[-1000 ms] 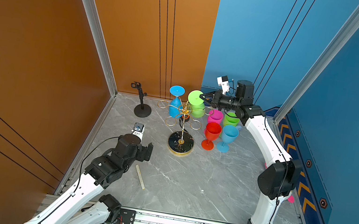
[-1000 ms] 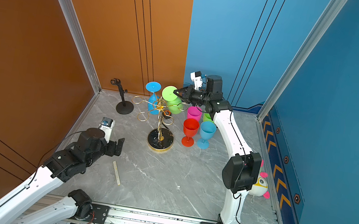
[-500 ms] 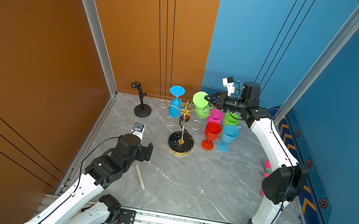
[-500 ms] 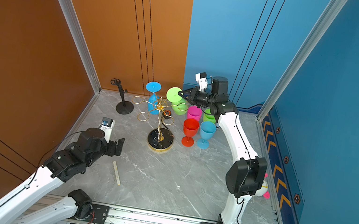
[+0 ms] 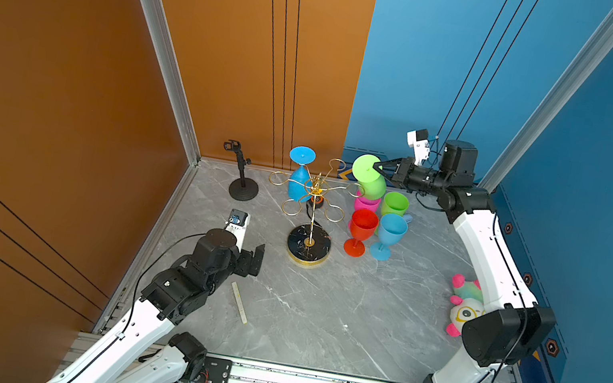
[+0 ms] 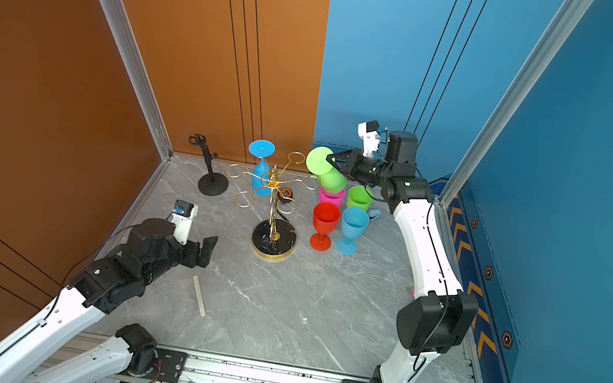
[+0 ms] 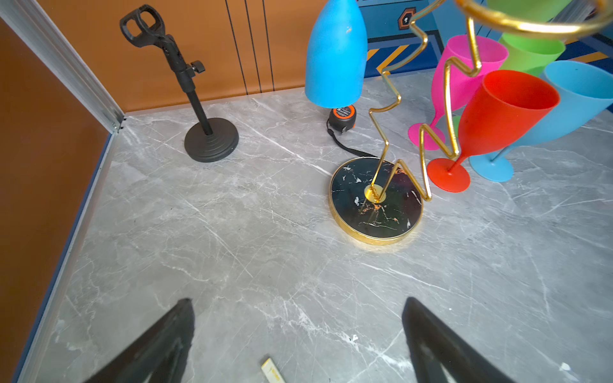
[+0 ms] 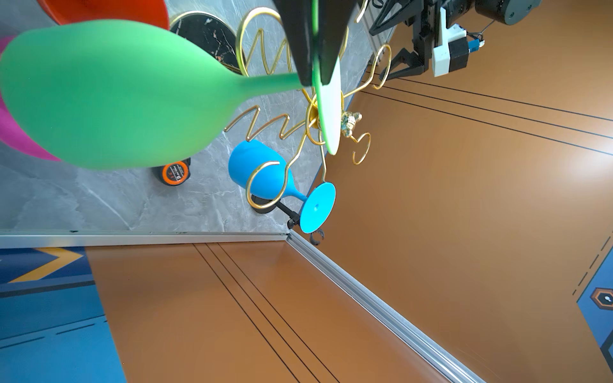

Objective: Take the wine glass off the wine glass rack
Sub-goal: Pick up the wine glass from the wine glass rack.

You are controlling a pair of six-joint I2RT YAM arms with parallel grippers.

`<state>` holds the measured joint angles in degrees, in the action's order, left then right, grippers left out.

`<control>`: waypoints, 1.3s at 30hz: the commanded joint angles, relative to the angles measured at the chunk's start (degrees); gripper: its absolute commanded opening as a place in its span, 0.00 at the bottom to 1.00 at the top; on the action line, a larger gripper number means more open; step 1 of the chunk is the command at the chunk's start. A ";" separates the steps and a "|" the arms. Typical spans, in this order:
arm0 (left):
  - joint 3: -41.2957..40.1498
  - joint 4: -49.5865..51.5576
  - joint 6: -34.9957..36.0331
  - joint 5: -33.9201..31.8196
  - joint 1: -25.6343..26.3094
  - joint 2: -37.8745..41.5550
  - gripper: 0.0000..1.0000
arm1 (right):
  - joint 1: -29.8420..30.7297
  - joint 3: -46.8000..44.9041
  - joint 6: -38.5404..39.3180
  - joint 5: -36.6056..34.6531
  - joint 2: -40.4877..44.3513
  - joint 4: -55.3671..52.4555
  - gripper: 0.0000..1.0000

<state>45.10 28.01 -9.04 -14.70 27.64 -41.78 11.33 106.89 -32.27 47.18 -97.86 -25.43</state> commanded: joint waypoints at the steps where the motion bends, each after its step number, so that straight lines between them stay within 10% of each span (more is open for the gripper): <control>1: -0.44 -1.95 0.30 5.02 -0.71 0.54 0.98 | -1.98 -2.10 3.59 -2.16 5.45 -2.61 0.00; 21: -2.49 -13.54 -3.17 42.70 -0.63 -0.77 0.99 | 8.92 -28.30 20.24 -14.44 34.88 -17.57 0.00; 30: -2.90 -23.79 -9.66 65.04 -0.63 -4.76 0.82 | 23.93 -33.85 22.62 -16.26 36.72 -16.18 0.00; 39: -3.85 -31.18 -15.57 73.51 -0.72 -7.11 0.79 | 31.43 -36.46 20.54 -14.33 34.16 -7.58 0.00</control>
<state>41.91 0.71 -22.22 53.25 27.42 -48.90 41.98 71.02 -11.40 32.36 -63.18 -38.06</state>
